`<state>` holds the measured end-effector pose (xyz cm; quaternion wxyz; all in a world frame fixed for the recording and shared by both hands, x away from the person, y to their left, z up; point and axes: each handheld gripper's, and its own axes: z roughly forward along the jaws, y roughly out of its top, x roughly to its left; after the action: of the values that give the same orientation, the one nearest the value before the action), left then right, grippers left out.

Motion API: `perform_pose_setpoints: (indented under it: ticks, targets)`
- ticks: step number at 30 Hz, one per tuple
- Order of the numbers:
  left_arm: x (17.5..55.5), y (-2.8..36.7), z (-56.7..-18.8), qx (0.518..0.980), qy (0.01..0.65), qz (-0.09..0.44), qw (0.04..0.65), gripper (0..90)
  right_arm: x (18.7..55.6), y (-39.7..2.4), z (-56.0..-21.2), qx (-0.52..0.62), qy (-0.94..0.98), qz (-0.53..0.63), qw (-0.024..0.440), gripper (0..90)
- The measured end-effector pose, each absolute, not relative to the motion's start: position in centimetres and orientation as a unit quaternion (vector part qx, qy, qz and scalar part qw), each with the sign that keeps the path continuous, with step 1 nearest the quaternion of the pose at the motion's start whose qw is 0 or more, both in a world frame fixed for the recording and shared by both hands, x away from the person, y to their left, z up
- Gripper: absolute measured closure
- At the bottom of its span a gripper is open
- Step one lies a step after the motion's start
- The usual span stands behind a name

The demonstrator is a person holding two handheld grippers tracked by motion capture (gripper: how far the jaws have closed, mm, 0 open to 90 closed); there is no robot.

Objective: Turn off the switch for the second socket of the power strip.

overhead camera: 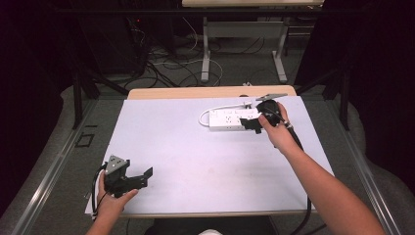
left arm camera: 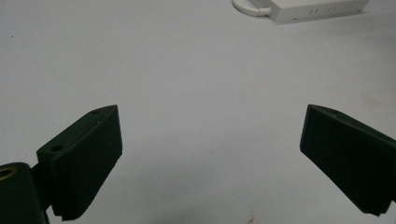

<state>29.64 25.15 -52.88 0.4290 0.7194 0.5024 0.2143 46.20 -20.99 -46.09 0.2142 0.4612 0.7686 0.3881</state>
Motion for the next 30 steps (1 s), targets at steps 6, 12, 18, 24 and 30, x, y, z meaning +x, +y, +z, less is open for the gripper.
perform_pose_setpoints:
  ticks: [6, 12, 18, 24, 30]
  targets:
    - [29.6, 25.2, -52.9, 0.718, 0.504, 0.214, 0.429, 5.2, 45.1, -21.3, -46.1, 0.455, 0.771, 0.389, 0.215, 0.0]
    - [29.7, 25.2, -52.9, 0.718, 0.506, 0.211, 0.429, 4.4, 43.9, -21.7, -46.1, 0.452, 0.768, 0.400, 0.214, 0.0]
    - [29.7, 25.2, -53.0, 0.717, 0.506, 0.210, 0.431, 3.2, 42.7, -22.2, -46.4, 0.451, 0.767, 0.405, 0.211, 0.0]
    - [29.7, 25.1, -53.0, 0.717, 0.506, 0.208, 0.433, 1.6, 41.7, -22.4, -46.7, 0.444, 0.769, 0.408, 0.213, 0.0]
    - [29.7, 25.1, -53.0, 0.717, 0.505, 0.209, 0.433, 0.8, 40.8, -22.5, -47.0, 0.442, 0.767, 0.412, 0.217, 0.0]
